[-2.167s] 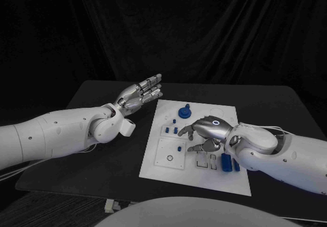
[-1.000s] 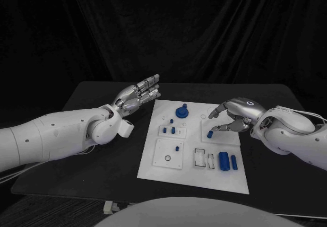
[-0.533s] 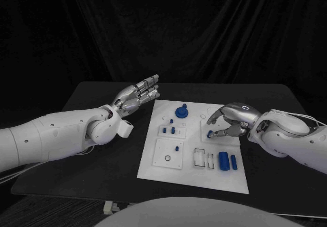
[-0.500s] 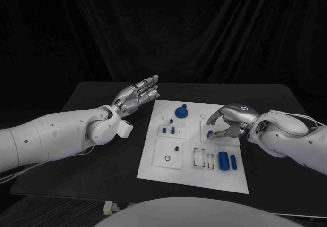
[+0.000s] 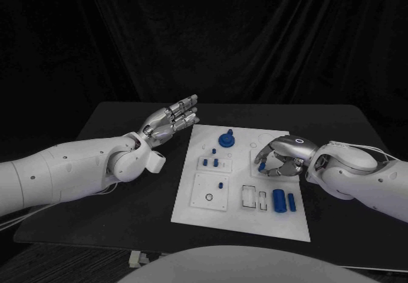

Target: Assemble the parts on the task board

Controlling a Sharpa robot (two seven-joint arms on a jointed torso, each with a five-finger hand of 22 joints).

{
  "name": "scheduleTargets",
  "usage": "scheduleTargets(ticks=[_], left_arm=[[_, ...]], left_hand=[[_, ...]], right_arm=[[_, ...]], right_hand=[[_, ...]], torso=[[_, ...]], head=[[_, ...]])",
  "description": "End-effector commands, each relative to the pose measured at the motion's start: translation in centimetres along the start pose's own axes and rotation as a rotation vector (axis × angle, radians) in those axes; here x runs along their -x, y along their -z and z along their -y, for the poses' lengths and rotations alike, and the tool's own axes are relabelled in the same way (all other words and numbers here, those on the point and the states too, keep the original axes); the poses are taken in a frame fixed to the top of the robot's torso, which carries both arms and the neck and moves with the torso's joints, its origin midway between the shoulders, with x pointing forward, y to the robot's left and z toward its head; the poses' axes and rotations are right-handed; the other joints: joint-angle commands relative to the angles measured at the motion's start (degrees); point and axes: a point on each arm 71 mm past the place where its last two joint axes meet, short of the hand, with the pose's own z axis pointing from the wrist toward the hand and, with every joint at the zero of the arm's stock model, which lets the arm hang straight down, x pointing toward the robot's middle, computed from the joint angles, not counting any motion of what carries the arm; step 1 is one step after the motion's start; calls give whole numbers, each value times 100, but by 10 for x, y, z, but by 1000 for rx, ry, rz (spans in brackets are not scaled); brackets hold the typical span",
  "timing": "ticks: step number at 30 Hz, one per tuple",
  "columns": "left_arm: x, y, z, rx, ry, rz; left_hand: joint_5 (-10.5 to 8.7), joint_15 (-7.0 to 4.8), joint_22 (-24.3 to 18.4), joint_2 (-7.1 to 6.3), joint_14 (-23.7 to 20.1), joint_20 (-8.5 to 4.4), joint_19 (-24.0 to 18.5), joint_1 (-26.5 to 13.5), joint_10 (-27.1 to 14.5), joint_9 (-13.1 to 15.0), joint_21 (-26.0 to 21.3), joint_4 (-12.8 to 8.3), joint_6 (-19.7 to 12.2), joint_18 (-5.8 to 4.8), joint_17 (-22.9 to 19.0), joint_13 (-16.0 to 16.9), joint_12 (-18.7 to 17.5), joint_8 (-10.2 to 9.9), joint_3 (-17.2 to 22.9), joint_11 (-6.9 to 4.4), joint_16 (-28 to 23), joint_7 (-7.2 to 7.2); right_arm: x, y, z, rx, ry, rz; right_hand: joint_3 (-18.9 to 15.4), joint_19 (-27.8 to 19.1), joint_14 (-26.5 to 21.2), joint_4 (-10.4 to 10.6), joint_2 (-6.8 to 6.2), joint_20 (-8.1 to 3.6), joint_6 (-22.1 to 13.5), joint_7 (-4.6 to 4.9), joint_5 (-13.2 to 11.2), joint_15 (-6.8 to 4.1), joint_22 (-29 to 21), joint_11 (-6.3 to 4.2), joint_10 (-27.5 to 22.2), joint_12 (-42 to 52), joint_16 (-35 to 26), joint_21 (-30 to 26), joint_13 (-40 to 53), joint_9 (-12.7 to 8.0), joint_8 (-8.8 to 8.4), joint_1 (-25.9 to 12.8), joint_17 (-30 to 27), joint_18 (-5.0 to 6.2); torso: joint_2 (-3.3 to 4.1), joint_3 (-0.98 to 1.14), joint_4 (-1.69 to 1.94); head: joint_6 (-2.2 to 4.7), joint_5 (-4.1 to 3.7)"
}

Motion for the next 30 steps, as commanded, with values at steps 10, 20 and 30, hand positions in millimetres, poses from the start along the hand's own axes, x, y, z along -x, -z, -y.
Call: scheduleTargets(ticks=[10, 20, 30], left_arm=[[-1, 1, 4, -82, 15, -9], [-1, 2, 2, -75, 19, -11], [-2, 2, 1, -71, 21, -12]], left_hand=[[30, 29, 5, 5, 2, 19, 1, 65, 4, 3, -8, 3, 17, 61, -6, 8, 15, 18, 27, 13, -4, 13], [37, 43, 4, 6, 3, 21, 1, 85, 3, 4, -7, -4, 20, 62, -5, 8, 14, 17, 35, -1, 0, 50], [40, 54, 4, 6, 4, 21, 2, 94, 3, 4, -7, -6, 20, 62, -3, 8, 15, 17, 38, -15, 4, 77]], right_arm=[[-6, -3, 0, -20, 6, -27], [-9, -4, 0, -28, 4, -39], [-9, -2, 0, -34, 9, -41]], right_hand=[[417, 47, 278, -69, -29, -31, -119, -11, 740, -15, 1020, -21, -43, 169, -43, -51, 122, 306, 346, 339, 236, 5], [520, 42, 277, -130, -55, -41, -140, 45, 684, -27, 1015, -52, 16, 294, -46, -72, 202, 464, 540, 397, 234, 10], [564, 45, 277, -167, -78, -64, -320, 78, 594, -40, 1014, -78, -17, 478, -53, -76, 348, 699, 831, 345, 227, 11]], torso=[[5, 0, -3], [1, -2, -1], [4, -2, -6]], head=[[-1, 29], [-1, 40], [-1, 55]])
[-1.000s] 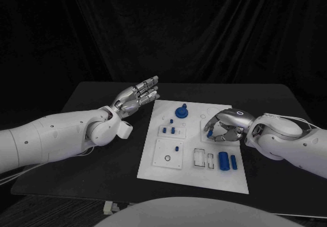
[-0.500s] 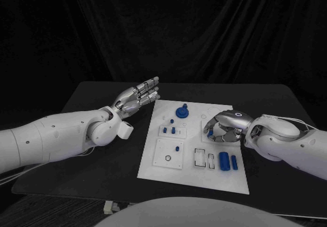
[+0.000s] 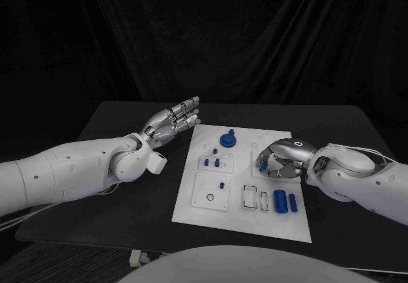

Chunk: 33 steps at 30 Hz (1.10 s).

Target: Assemble the parts on the task board

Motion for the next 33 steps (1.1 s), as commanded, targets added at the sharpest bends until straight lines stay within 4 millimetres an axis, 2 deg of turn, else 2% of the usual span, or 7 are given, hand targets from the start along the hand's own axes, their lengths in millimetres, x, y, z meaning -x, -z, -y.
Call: scheduleTargets(ticks=[1, 4, 9, 14, 18, 28, 33], left_arm=[[-2, 0, 5, -78, 13, -9], [-2, 0, 5, -77, 13, -10], [-2, 0, 4, -74, 13, -9], [-2, 0, 4, -73, 13, -9], [-2, 0, 4, -71, 14, -9], [-3, -1, 3, -67, 17, -14], [-4, -1, 2, -64, 19, -16]], left_hand=[[29, 54, 4, 1, 4, 21, 2, 47, 3, 4, -7, -6, -1, 63, -6, 8, 15, 17, 39, -15, 4, 56], [29, 54, 4, 1, 4, 21, 2, 47, 3, 4, -7, -6, -1, 63, -6, 8, 15, 17, 39, -15, 4, 56], [31, 59, 3, 1, 4, 21, 2, 51, 3, 5, -7, -7, 2, 63, -5, 8, 14, 17, 41, -22, 5, 71], [34, 63, 2, 0, 5, 21, 2, 57, 3, 6, -7, -8, 12, 63, -5, 8, 16, 19, 42, -27, 6, 96], [38, 64, 2, -1, 5, 21, 2, 59, 3, 6, -7, -9, 11, 63, -5, 8, 16, 19, 43, -29, 7, 102], [38, 64, 2, -1, 5, 21, 2, 59, 3, 6, -7, -9, 11, 63, -5, 8, 16, 19, 43, -29, 7, 102], [54, 70, -2, 3, 5, 22, 1, 75, 3, 8, -7, -14, 26, 63, -4, 8, 16, 22, 50, -44, 9, 139]], right_arm=[[-2, 1, 0, -20, 9, -10], [-2, 1, 0, -20, 11, -8], [-1, 2, 0, -22, 13, 1], [-1, 3, 1, -25, 19, 6], [0, 4, 1, -26, 22, 8], [1, 5, 0, -17, 25, 22], [1, 6, -1, -11, 25, 32]], right_hand=[[40, 65, 276, -2, -14, -42, -66, -8, -65, -44, 1015, -36, -22, 35, -31, -36, 30, 48, 57, 8, 227, 11], [46, 66, 275, 3, -25, -38, -232, -23, -258, -38, 1014, -35, -71, 93, -38, -42, 86, 129, 143, -33, 218, 11], [62, 63, 274, 0, -30, -28, -364, -3, -307, -25, 1010, -32, -98, 125, -41, -54, 117, 170, 182, -40, 214, 11], [73, 62, 275, -6, -23, -21, -473, 37, -424, -21, 1009, -43, -88, 213, -41, -61, 181, 241, 280, -47, 215, 13], [118, 66, 275, -60, 2, -36, -490, 76, -349, -47, 1011, -82, -53, 371, -42, -59, 290, 349, 464, 15, 215, 14], [275, 94, 289, -211, 80, -79, -282, 258, -91, -88, 1033, -143, -21, 644, -30, 4, 478, 725, 1171, 128, 240, -1], [330, 108, 297, -238, 98, -92, -127, 269, -89, -106, 1043, -167, 68, 694, -26, 38, 500, 793, 1342, 144, 249, -8]], torso=[[1, -1, -2], [0, 0, -2], [-2, 3, 0], [-1, 0, 2], [-1, 1, 0], [-3, 1, 1], [-2, 1, -1]], head=[[-1, -5], [-1, -8], [-1, 19], [-1, 3], [-1, 8], [-1, -2], [-1, 1]])
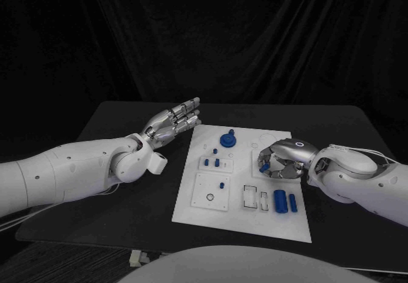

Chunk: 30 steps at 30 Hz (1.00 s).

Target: Assemble the parts on the task board

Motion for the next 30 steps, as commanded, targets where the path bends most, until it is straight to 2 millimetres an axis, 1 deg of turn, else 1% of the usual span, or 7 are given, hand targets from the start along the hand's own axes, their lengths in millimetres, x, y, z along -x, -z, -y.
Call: scheduleTargets(ticks=[1, 2, 8, 17, 21, 26, 30], left_arm=[[-2, -1, 4, -66, 14, -11], [-2, -1, 4, -65, 14, -11], [-3, -1, 3, -64, 16, -12], [-3, 0, 2, -61, 17, -12], [-3, -1, 2, -60, 16, -12], [-3, -1, 1, -59, 18, -14], [-4, -2, 1, -58, 19, -16]], left_hand=[[24, 28, -1, 10, 5, 23, 1, 68, 3, 9, -7, 2, 7, 63, -6, 8, 16, 22, 35, -44, 9, 36], [24, 28, -1, 10, 5, 23, 1, 68, 3, 9, -7, 2, 7, 63, -6, 8, 16, 22, 35, -44, 9, 36], [34, 31, -1, 13, 5, 24, 2, 83, 3, 11, -7, -3, 17, 62, -7, 8, 18, 24, 43, -62, 8, 66], [34, 31, -1, 13, 5, 24, 2, 83, 3, 11, -7, -3, 17, 62, -7, 8, 18, 24, 43, -62, 8, 66], [34, 31, -1, 13, 5, 24, 2, 83, 3, 11, -7, -3, 17, 62, -7, 8, 18, 24, 43, -62, 8, 66], [39, 29, -2, 16, 4, 24, 2, 92, 3, 12, -7, -7, 23, 62, -7, 9, 21, 25, 48, -66, 7, 77], [39, 29, -2, 16, 4, 24, 2, 92, 3, 12, -7, -7, 23, 62, -7, 9, 21, 25, 48, -66, 7, 77]], right_arm=[[1, 2, 0, -5, 9, 25], [1, 3, 0, -4, 9, 27], [1, 4, -1, -3, 8, 29], [4, 8, -5, 0, 2, 37], [11, 9, -8, 6, 6, 43], [23, 9, -14, 16, 14, 43], [30, 8, -20, 26, 19, 44]], right_hand=[[53, 112, 291, -5, 17, -54, 104, -11, 14, -52, 1047, -7, 84, 27, -1, 33, 8, 66, 102, 58, 257, -9], [65, 114, 292, -10, 18, -57, 129, -16, 14, -56, 1049, -11, 112, 32, -1, 39, 9, 72, 124, 61, 256, -10], [78, 115, 291, -18, 18, -60, 131, -18, 16, -59, 1050, -15, 131, 33, -4, 41, 8, 72, 127, 71, 252, -11], [120, 104, 279, -40, 2, -65, 85, -8, -6, -65, 1041, -20, 161, 15, -32, 11, -5, 51, 101, 99, 208, -4], [149, 96, 273, -63, -5, -67, 74, -3, -4, -66, 1036, -21, 173, 4, -43, -6, -11, 42, 95, 128, 192, -1], [173, 85, 264, -76, -8, -68, 49, 6, -1, -66, 1027, -18, 173, -10, -61, -36, -18, 30, 80, 145, 164, 6], [217, 73, 254, -99, -1, -67, 32, 17, -12, -62, 1019, -12, 178, -26, -79, -62, -26, 16, 67, 178, 139, 10]], torso=[[0, 0, -1], [2, 0, -2], [3, -1, -1], [-4, -2, -3], [-3, -1, -1], [-1, 0, 2], [1, -1, 0]], head=[[-1, 4], [-1, 3], [-1, 15], [-1, 19], [-1, 14], [-1, -13], [-1, -7]])
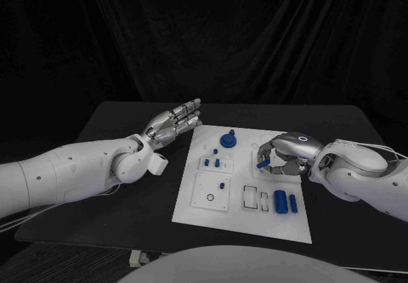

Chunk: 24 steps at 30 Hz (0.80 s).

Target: Assemble the parts on the task board

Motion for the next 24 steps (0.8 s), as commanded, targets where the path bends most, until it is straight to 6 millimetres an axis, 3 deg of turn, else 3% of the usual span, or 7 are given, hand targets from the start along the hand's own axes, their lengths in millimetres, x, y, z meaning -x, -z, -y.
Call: scheduleTargets(ticks=[1, 5, 12, 24], left_arm=[[-2, -1, 4, -60, 13, -10], [-2, -1, 3, -58, 13, -11], [-2, -2, 2, -56, 13, -12], [-2, 1, 4, -66, 1, 7]], left_hand=[[18, 30, -2, -11, 5, 24, 2, 65, 0, 7, -7, 9, 2, 62, -8, 9, 21, 25, 32, -27, 7, 57], [18, 30, -2, -11, 5, 24, 2, 65, 0, 7, -7, 9, 2, 62, -8, 9, 21, 25, 32, -27, 7, 57], [20, 26, -4, -4, 4, 24, 2, 77, 0, 9, -7, 8, 19, 61, -9, 9, 23, 28, 40, -38, 4, 80], [13, -43, -25, -10, 0, 7, -6, 76, 8, 9, -12, 24, 21, 65, -15, 16, 56, 27, 34, -28, -13, 88]], right_arm=[[5, -1, -4, -12, 7, -8], [13, -4, -12, 13, 12, -2], [24, -22, -46, 104, 15, -31], [17, -62, -104, 257, 44, -87]], right_hand=[[96, 67, 260, -12, 21, -23, -51, 19, -108, -28, 1013, 16, 40, -50, -41, -26, -19, -28, -33, 72, 131, 11], [161, 59, 255, -20, 18, -19, -42, 25, -198, -19, 1008, 24, 51, -64, -51, -44, -26, -41, -34, 83, 118, 15], [218, 40, 244, -22, 13, -9, -53, 38, -267, -6, 995, 42, 43, -83, -69, -91, -34, -58, -45, 77, 91, 24], [324, 6, 224, -69, 20, 15, -118, 70, -375, 22, 972, 73, 14, -105, -104, -171, -36, -102, -96, 99, 38, 40]], torso=[[2, 0, 1], [-1, 0, -1], [3, 1, 2], [3, -1, -2]], head=[[-1, 7], [-1, 14], [-1, 27], [-1, 113]])
